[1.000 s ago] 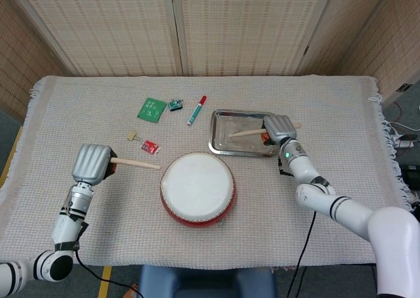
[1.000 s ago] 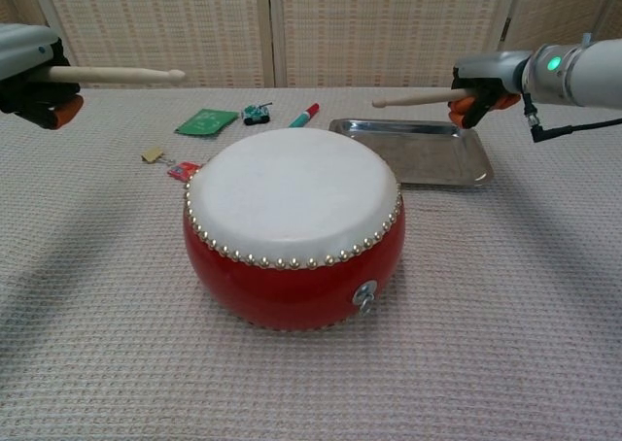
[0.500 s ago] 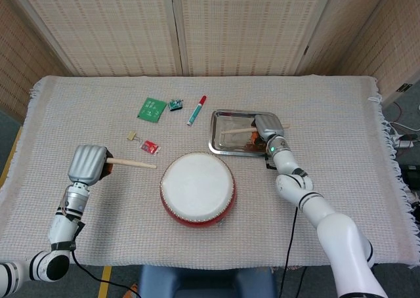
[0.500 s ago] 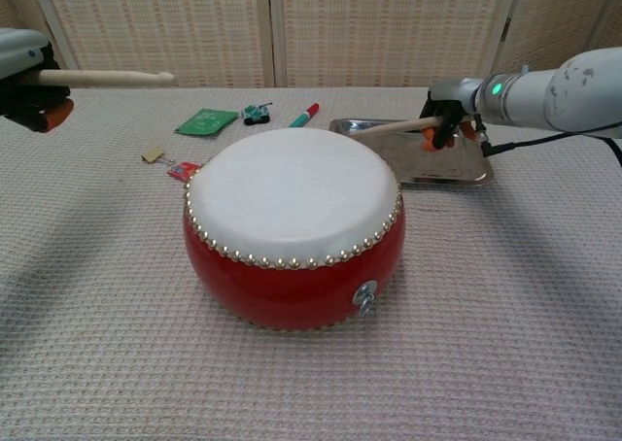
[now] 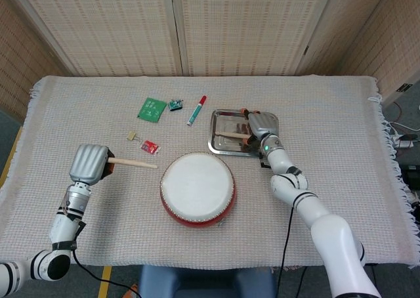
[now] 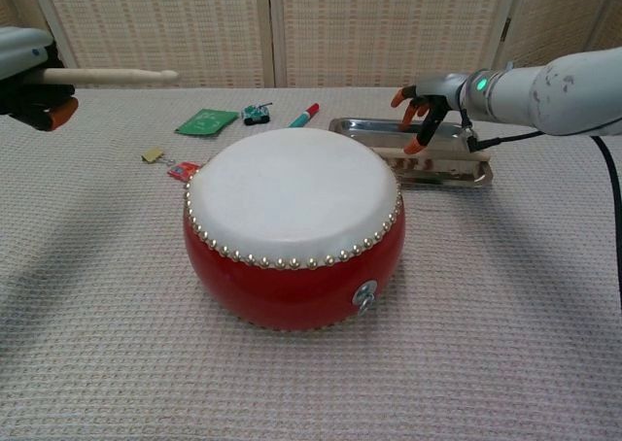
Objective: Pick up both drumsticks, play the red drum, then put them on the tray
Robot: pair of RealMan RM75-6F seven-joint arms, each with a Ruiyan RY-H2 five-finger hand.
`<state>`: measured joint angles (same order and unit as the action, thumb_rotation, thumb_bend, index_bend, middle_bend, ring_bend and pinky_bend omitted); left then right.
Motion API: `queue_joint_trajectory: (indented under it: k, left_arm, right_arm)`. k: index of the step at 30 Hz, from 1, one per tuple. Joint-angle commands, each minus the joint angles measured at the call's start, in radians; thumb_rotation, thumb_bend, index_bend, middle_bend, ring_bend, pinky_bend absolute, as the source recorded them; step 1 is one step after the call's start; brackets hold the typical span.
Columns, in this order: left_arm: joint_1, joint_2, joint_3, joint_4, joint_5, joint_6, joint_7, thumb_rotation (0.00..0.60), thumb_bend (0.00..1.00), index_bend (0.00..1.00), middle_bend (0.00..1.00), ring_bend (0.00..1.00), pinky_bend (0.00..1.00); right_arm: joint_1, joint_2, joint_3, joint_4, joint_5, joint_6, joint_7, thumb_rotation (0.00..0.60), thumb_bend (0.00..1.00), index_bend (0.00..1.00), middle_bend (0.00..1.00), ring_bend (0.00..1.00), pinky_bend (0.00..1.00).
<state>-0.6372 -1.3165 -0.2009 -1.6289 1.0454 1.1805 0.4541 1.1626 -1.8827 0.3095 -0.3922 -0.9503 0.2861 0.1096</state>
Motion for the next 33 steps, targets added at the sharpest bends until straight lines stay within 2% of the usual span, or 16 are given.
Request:
queue_joint_trajectory:
  k: [1,4,7,8,11,14,21,28,33]
  left_arm:
    - [-0.002,0.000,-0.002,-0.004,0.008,0.001,-0.001,0.600,0.62,1.00,1.00,0.98,1.00]
    - [-0.005,0.000,-0.004,-0.015,0.025,0.009,0.002,0.600,0.62,1.00,1.00,0.98,1.00]
    - [-0.007,-0.002,-0.005,-0.039,0.052,0.023,0.008,0.600,0.62,1.00,1.00,0.98,1.00]
    - [-0.010,-0.003,-0.004,-0.048,0.062,0.027,0.016,0.600,0.62,1.00,1.00,0.98,1.00]
    - [-0.025,-0.011,-0.004,-0.068,0.080,0.031,0.055,0.600,0.62,1.00,1.00,0.98,1.00]
    - [-0.044,-0.025,-0.006,-0.088,0.091,0.036,0.113,0.600,0.62,1.00,1.00,0.98,1.00]
    - [-0.093,-0.074,-0.009,-0.120,0.075,0.028,0.245,0.600,0.62,1.00,1.00,0.97,1.00]
    - [-0.137,-0.125,-0.016,-0.124,0.005,0.024,0.374,0.600,0.62,1.00,1.00,0.97,1.00]
    - [-0.171,-0.164,-0.034,-0.111,-0.071,0.029,0.453,0.600,0.62,0.99,1.00,0.97,1.00]
  right_arm:
    - [-0.030,0.104,0.019,-0.167,-0.065,0.088,0.046,0.600,0.19,0.10,0.20,0.06,0.22]
    - [-0.079,0.234,0.027,-0.388,-0.106,0.181,0.049,0.600,0.19,0.11,0.20,0.07,0.23]
    - [-0.140,0.387,0.037,-0.656,-0.095,0.252,0.017,0.600,0.19,0.13,0.20,0.09,0.24]
    - [-0.162,0.451,0.040,-0.768,-0.076,0.268,0.001,0.600,0.19,0.14,0.20,0.09,0.24]
    - [-0.207,0.591,0.041,-1.014,-0.010,0.310,-0.047,0.600,0.19,0.18,0.20,0.13,0.28]
    - [-0.223,0.694,0.025,-1.193,0.060,0.345,-0.114,0.600,0.18,0.20,0.20,0.15,0.29]
    - [-0.202,0.830,0.006,-1.435,0.198,0.412,-0.216,0.600,0.18,0.21,0.24,0.20,0.35]
    - [-0.176,0.886,-0.014,-1.547,0.271,0.430,-0.250,0.600,0.12,0.22,0.26,0.22,0.36]
    - [-0.151,0.857,-0.041,-1.561,0.321,0.443,-0.259,0.600,0.12,0.25,0.29,0.25,0.39]
